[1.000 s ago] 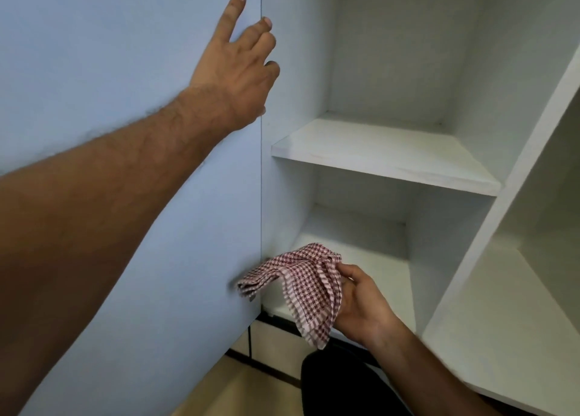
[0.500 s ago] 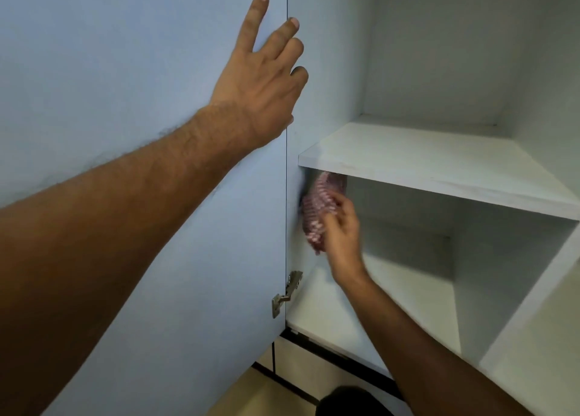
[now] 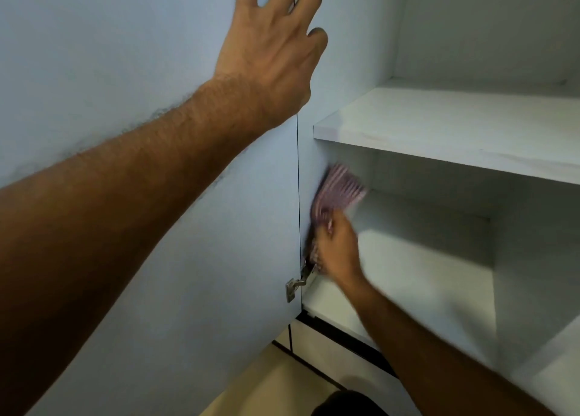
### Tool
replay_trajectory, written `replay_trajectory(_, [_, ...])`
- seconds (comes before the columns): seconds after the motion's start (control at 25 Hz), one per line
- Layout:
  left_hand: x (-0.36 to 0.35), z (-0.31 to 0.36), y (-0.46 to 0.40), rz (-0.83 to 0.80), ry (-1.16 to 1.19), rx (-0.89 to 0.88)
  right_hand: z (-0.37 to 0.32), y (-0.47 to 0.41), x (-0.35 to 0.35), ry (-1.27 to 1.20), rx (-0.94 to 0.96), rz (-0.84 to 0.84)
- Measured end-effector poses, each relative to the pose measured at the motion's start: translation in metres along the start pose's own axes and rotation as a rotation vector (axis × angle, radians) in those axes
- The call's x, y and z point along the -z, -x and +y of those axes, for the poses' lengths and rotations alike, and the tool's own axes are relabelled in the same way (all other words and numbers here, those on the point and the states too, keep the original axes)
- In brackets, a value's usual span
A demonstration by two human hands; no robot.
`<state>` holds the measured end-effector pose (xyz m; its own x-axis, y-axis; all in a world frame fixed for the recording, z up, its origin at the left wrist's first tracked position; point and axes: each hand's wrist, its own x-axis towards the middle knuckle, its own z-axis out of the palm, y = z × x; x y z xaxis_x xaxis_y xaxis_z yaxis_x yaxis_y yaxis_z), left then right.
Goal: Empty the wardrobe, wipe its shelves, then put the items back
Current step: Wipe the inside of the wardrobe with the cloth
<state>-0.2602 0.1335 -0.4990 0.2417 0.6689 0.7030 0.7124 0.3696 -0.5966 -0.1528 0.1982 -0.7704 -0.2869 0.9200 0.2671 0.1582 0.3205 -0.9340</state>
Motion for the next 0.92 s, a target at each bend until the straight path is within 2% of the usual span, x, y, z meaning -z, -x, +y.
replay_trajectory(0.08, [-0.004,0.002,0.001,0.009,-0.021,-0.013,0.037,0.033,-0.010,0.078,-0.159,-0.094])
replay_trajectory(0.16, [-0.007,0.004,0.004,0.012,-0.043,-0.019,0.035,0.031,-0.015,-0.008,-0.185,-0.043])
replay_trajectory(0.32, [-0.008,0.011,0.005,-0.011,-0.072,-0.009,-0.016,-0.024,0.000,-0.179,-0.001,0.053])
replay_trajectory(0.44, [-0.005,0.020,0.008,-0.033,-0.018,-0.031,0.003,-0.065,0.015,-0.147,0.020,0.051])
replay_trajectory(0.52, [-0.009,0.036,0.018,-0.053,0.078,-0.088,0.048,-0.068,0.016,-0.147,-0.135,0.001])
replay_trajectory(0.6, [-0.015,0.056,0.029,-0.086,0.171,-0.157,0.100,-0.045,0.007,-0.215,-0.380,-0.141])
replay_trajectory(0.68, [-0.022,0.073,0.033,-0.187,0.255,-0.192,0.134,-0.020,-0.004,-0.296,-0.521,-0.245])
replay_trajectory(0.76, [-0.029,0.088,0.031,-0.268,0.291,-0.204,0.137,-0.018,-0.011,-0.363,-0.567,-0.207])
replay_trajectory(0.84, [-0.033,0.094,0.025,-0.267,0.363,-0.166,0.122,-0.034,-0.012,-0.453,-0.570,-0.107])
replay_trajectory(0.92, [-0.037,0.096,0.018,-0.276,0.438,-0.097,0.089,-0.056,-0.008,-0.475,-0.450,0.001])
